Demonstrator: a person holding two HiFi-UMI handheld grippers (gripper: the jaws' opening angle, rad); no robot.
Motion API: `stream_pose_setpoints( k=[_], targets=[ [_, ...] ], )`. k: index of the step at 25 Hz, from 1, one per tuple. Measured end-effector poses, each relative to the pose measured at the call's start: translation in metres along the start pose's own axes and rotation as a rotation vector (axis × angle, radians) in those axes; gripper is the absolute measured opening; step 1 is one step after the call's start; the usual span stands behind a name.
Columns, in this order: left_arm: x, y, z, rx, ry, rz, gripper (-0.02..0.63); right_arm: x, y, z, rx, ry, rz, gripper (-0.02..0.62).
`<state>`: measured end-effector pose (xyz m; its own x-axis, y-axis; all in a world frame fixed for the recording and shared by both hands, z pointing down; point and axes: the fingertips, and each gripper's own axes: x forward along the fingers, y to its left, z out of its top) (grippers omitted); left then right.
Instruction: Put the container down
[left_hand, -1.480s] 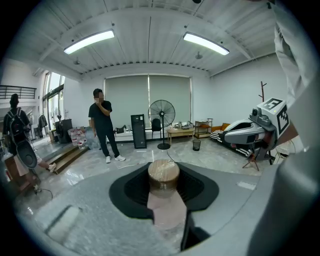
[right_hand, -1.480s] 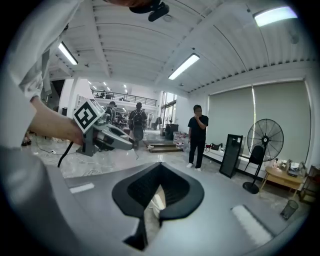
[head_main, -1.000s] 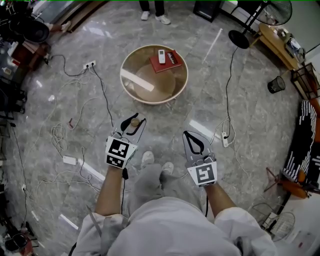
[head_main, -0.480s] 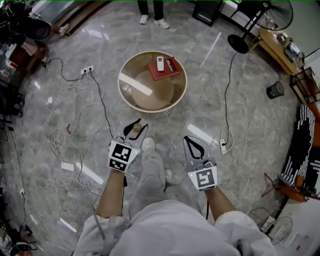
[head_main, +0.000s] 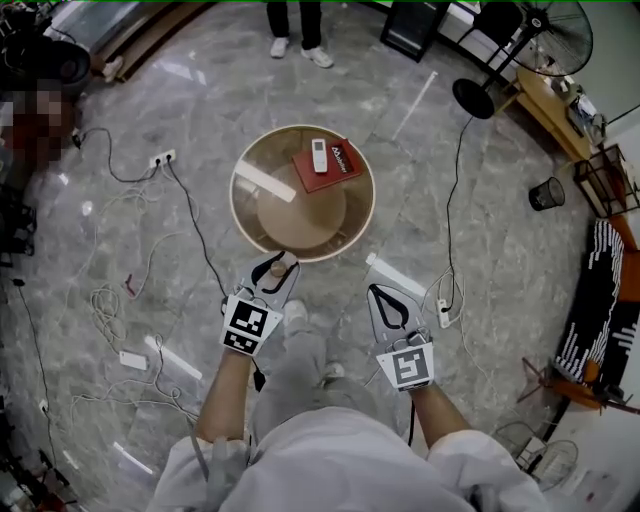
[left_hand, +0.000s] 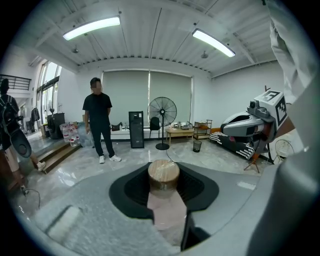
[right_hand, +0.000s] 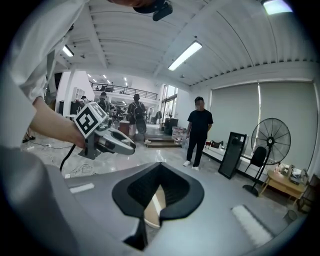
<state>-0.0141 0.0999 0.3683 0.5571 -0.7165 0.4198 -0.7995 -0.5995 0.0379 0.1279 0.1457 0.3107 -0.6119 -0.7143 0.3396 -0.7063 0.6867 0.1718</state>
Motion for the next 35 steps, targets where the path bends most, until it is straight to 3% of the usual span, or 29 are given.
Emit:
stream_pose_setpoints(
  k=[6,14,21,27,35],
  targets=[
    [0.054,0.060,-0.019,0.015,0.010,-0.033,0.126,0.080,-0.020,-0.011,-0.015,0.033,-0.008,0.003],
    [0.122,0.115,-0.064,0.001,0.036,-0.034,0.126,0.163,-0.040,-0.033,0.003,-0.015,0.027,0.005],
    [0.173,0.152,-0.101,-0.019,0.051,-0.016,0.126,0.223,-0.063,-0.071,0.060,-0.055,0.027,0.006],
    [0.215,0.175,-0.128,-0.027,0.062,-0.008,0.126,0.265,-0.076,-0.113,0.016,0.011,0.086,0.006],
    [0.278,0.209,-0.178,-0.029,0.081,0.013,0.126,0.330,-0.101,-0.164,0.078,-0.006,0.095,0.006]
  ],
)
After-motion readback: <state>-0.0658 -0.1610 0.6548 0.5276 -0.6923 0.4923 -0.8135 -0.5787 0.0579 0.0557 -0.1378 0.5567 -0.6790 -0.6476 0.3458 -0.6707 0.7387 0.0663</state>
